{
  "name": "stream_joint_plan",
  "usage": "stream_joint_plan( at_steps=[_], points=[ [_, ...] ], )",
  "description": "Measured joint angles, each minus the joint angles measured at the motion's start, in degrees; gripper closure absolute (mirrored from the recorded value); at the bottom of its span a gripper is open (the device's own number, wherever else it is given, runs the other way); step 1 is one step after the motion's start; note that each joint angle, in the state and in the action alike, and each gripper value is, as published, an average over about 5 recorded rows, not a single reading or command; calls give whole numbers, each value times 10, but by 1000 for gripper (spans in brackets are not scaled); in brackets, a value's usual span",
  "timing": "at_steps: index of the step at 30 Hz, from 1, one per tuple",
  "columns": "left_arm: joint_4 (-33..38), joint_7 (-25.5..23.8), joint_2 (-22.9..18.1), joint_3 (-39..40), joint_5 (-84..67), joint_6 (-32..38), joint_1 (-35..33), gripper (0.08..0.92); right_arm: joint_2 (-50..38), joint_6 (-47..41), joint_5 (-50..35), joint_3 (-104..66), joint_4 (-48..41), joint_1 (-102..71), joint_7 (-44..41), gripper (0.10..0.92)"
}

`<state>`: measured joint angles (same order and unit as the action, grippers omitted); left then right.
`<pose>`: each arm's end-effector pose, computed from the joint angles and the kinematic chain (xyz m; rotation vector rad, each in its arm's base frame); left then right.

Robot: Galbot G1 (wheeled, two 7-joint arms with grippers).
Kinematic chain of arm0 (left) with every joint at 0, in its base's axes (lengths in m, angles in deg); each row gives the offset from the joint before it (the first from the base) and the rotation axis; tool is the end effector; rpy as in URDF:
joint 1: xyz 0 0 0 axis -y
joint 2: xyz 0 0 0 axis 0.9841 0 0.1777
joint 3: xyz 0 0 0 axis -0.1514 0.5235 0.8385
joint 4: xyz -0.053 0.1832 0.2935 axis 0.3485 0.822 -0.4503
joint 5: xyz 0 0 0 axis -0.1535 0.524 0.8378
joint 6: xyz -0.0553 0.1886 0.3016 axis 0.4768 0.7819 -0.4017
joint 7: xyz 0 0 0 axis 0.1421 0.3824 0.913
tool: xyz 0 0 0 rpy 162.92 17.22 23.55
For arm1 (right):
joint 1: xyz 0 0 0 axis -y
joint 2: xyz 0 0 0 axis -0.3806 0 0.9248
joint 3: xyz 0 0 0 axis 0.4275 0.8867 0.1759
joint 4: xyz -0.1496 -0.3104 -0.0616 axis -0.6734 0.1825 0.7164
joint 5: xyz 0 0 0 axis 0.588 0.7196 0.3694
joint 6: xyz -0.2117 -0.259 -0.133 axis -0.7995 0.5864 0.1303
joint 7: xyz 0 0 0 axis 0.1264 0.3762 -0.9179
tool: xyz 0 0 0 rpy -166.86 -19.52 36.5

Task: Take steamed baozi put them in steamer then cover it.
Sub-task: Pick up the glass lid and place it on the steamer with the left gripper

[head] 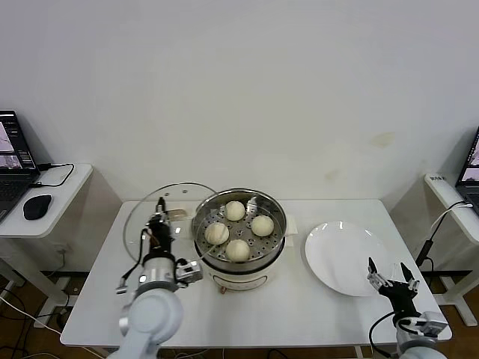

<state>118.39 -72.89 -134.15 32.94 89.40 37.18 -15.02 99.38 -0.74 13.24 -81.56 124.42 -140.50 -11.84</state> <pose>0.2845 -0.0490 -0.2222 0.2220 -2.2760 -2.0160 0.1968 -0.1598 -0.3376 -0.2653 -2.9893 -0.1755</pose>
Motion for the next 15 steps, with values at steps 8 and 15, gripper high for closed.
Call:
stream_joint_plan(
  at_steps=[8, 15],
  points=[
    [-41, -11, -55, 60, 31, -6, 45, 861, 6, 1, 0, -9, -6, 3, -1, 203],
    [-80, -17, -96, 106, 60, -8, 84, 861, 7, 1, -1, -14, -11, 7, -1, 202]
  ],
)
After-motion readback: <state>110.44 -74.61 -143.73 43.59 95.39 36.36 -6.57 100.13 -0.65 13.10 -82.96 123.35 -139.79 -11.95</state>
